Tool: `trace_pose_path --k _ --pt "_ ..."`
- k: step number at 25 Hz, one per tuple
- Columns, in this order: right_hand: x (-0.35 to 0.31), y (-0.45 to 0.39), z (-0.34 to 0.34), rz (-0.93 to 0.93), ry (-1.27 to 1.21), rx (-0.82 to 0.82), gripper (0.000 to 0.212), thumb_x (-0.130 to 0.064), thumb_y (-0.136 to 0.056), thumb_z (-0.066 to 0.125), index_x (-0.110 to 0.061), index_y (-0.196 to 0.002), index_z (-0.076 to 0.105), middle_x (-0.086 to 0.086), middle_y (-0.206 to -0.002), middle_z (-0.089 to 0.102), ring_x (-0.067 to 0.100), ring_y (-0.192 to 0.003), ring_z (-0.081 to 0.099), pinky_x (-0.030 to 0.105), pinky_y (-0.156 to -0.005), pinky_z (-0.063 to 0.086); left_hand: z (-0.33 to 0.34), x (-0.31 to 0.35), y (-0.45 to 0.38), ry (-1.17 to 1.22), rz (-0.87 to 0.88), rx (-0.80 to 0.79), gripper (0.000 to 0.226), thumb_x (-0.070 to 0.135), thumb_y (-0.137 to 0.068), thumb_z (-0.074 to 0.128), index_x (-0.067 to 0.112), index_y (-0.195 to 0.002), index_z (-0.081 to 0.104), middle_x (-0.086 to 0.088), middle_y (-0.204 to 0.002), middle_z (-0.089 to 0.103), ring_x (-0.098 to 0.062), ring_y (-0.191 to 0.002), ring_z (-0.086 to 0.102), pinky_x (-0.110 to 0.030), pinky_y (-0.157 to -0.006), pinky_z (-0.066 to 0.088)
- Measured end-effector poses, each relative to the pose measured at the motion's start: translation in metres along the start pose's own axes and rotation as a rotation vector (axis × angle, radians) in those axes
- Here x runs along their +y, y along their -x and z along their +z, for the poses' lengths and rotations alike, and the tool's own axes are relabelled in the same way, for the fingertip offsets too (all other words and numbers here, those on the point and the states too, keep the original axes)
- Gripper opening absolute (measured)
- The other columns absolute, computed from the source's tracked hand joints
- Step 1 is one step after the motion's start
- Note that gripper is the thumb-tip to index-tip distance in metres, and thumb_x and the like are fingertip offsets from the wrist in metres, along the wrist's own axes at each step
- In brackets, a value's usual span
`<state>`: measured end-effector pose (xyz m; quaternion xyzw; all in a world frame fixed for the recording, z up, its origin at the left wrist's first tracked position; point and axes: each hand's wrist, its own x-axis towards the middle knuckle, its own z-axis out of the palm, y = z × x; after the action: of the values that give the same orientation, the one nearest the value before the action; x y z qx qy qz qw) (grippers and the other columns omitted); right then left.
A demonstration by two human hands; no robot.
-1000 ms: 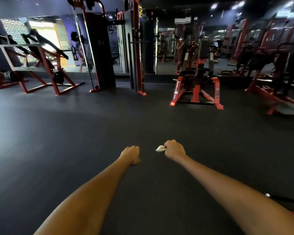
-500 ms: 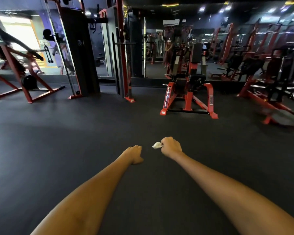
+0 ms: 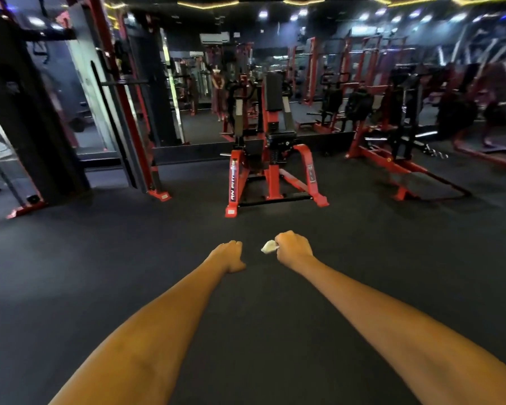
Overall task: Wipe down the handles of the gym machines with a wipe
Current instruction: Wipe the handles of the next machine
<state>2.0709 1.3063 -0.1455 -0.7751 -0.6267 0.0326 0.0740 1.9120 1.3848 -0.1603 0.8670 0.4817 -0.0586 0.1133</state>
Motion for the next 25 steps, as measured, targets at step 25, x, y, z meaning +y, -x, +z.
trace_pose_path --k 25 --pt "0.449 -0.659 -0.065 0.354 -0.050 0.110 0.023 -0.010 -0.085 0.055 -0.005 -0.105 0.065 0.013 -0.100 0.066 0.032 -0.095 0.063 0.037 -0.075 0.049 -0.153 0.233 -0.814 -0.039 0.350 0.036 0.051 0.024 -0.086 0.062 0.004 -0.130 0.046 -0.016 -0.134 0.049 -0.034 -0.120 0.050 -0.039 -0.095 0.040"
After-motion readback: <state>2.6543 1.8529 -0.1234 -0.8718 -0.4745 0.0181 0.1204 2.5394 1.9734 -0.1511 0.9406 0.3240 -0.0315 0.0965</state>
